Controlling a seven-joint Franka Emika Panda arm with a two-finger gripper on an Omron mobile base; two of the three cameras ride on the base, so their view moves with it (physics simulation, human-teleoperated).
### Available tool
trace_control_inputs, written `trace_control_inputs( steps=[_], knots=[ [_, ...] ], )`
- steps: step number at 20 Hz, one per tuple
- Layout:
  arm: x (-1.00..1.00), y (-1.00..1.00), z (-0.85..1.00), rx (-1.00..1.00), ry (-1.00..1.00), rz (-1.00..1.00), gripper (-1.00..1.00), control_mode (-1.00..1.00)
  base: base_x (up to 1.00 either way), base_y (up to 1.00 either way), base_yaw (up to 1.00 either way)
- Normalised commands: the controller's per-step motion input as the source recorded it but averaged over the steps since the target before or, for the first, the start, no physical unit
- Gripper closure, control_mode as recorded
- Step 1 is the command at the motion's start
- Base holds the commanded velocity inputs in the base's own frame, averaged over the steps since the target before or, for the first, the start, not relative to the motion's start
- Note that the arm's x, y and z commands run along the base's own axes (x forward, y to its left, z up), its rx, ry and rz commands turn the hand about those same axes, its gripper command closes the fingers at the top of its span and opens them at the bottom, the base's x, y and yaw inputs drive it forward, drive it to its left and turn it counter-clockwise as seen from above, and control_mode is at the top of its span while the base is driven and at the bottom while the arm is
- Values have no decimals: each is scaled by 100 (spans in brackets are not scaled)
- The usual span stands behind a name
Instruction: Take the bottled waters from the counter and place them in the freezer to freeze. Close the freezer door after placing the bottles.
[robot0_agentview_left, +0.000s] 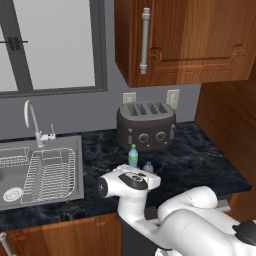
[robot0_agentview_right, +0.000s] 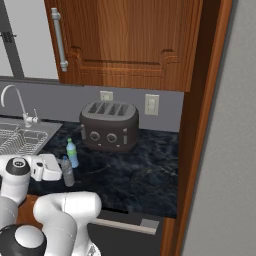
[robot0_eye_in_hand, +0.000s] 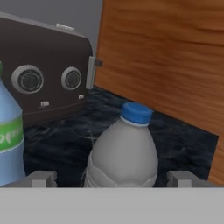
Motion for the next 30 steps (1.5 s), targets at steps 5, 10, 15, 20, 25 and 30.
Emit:
trace_control_inputs(
  steps=[5,10,15,20,25,30],
  knots=[
    [1,0,-7,-4,1,0,-100,-100,0,0,0],
    [0,0,-2,-1,0,0,-100,-100,0,0,0],
    [0,-4,0,0,0,0,-100,-100,0,0,0],
    [0,-23,0,0,0,0,-100,-100,0,0,0],
    [1,-21,0,0,0,0,-100,-100,0,0,0],
    [4,-7,0,0,0,1,-100,-100,0,0,0]
  ],
)
